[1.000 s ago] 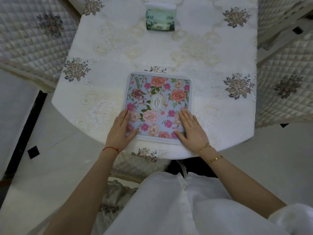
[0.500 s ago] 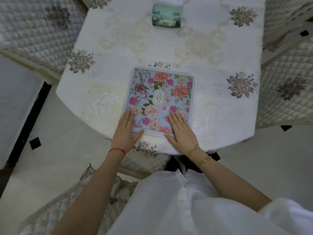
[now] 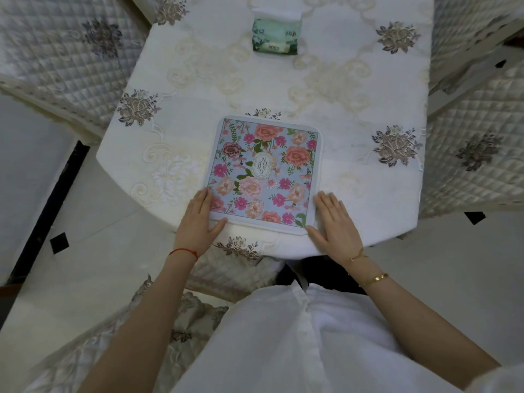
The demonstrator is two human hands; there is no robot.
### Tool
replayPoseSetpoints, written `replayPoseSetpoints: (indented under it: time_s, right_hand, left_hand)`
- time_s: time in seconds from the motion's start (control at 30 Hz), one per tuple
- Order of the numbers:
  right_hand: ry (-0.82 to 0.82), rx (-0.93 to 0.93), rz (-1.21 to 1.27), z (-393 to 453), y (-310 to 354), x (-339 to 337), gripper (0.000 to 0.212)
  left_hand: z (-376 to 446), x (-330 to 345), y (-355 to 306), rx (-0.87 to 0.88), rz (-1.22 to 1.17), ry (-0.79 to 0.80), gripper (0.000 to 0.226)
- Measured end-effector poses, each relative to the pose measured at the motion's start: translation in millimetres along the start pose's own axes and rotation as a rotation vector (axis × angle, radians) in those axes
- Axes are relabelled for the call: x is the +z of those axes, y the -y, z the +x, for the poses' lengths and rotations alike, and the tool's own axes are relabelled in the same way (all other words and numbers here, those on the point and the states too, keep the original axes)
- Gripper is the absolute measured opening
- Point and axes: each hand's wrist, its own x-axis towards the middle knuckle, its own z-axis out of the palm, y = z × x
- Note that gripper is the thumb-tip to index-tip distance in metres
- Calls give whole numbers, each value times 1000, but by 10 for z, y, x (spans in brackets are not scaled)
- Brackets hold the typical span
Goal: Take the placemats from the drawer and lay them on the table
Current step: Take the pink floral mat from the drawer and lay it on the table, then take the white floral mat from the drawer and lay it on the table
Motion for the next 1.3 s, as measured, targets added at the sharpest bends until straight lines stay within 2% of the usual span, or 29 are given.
replayPoseSetpoints:
  time_s: [0.17, 0.37, 0.7, 0.97, 1.3]
  right_hand:
    - [-67, 27, 69, -101, -40, -154, 65]
    - [-181, 69, 102, -467, -181, -326, 51]
    - [-328, 265, 215, -1493, -779, -630, 46]
    - [-469, 446, 214, -2692, -1446, -779, 40]
    - [-642, 764, 198, -4563, -2392, -901, 36]
  left_hand:
    - [-12, -96, -265, 121, -31, -81, 65]
    - [-57, -121, -760, 221, -49, -106, 49]
    - [-264, 30, -1752, 350, -93, -70, 35]
    - [-524, 443, -2855, 525, -44, -12, 31]
    - [-1143, 1303, -4687, 782, -47, 125, 27]
